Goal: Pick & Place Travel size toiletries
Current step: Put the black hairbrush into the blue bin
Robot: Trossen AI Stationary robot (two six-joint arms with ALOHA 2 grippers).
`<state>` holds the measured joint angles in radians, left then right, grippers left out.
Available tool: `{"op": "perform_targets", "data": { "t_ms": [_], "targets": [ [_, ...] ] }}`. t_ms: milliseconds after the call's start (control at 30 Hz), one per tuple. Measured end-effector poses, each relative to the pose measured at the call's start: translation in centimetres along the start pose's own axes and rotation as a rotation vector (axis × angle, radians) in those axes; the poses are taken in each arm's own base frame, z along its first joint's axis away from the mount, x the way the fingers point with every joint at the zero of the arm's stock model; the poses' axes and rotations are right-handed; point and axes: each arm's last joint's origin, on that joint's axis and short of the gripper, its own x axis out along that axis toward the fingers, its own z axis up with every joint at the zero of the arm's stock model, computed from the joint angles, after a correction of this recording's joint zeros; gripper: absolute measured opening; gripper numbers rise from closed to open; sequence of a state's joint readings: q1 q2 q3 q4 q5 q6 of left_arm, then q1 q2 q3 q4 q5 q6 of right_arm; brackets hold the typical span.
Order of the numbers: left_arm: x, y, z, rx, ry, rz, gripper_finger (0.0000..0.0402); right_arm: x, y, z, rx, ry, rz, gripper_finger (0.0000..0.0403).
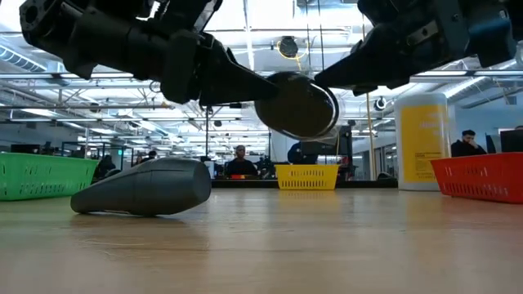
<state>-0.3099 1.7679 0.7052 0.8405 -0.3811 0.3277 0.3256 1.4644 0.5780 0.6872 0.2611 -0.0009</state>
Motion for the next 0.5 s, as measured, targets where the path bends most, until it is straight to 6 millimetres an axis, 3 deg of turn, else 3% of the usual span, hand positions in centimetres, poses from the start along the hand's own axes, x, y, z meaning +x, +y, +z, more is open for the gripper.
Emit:
{"op": "perform_targets", "data": {
  "t_ms": [167,500],
  "targets": [
    [0.12,0.35,-0.11,-0.081,0.006,0.021,0.0253,-0.06,0.02,0.03,-0.04,0.001,0.002,0.0001],
    [0.25,0.7,-0.26,-0.118,0.013,0.033,0.0085,-0.06,0.01,0.09,-0.038,-0.005,-0.003,0.0007]
  ]
}}
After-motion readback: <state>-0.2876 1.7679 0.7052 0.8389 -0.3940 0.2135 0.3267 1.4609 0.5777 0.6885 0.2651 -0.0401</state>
